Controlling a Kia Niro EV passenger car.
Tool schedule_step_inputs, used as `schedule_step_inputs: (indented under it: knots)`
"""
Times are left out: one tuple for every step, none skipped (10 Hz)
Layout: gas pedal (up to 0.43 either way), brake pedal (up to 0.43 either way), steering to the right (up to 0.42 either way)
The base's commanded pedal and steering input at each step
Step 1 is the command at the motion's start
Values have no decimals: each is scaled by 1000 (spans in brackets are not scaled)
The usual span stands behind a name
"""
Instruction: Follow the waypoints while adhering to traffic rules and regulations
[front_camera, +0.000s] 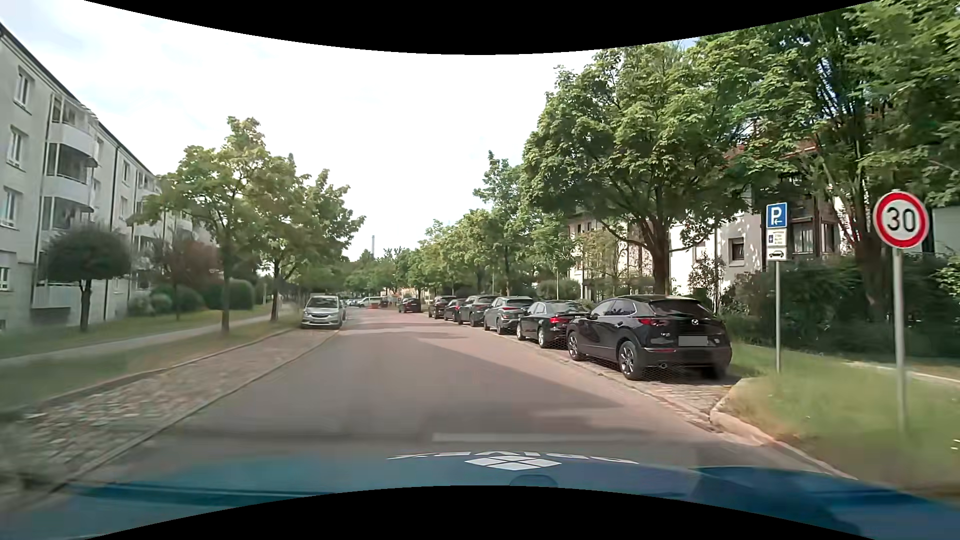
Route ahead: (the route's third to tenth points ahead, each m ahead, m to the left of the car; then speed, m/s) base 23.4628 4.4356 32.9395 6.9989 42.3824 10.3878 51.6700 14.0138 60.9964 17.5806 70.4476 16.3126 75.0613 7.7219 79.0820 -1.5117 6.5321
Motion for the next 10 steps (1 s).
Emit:
schedule_step_inputs:
  knots:
    - [189,0,0]
    - [189,0,-14]
    - [189,0,-26]
    - [189,0,-39]
    - [189,0,-52]
    - [189,0,-57]
    - [177,0,-61]
    - [177,0,-62]
    - [157,0,-63]
    - [157,0,-63]
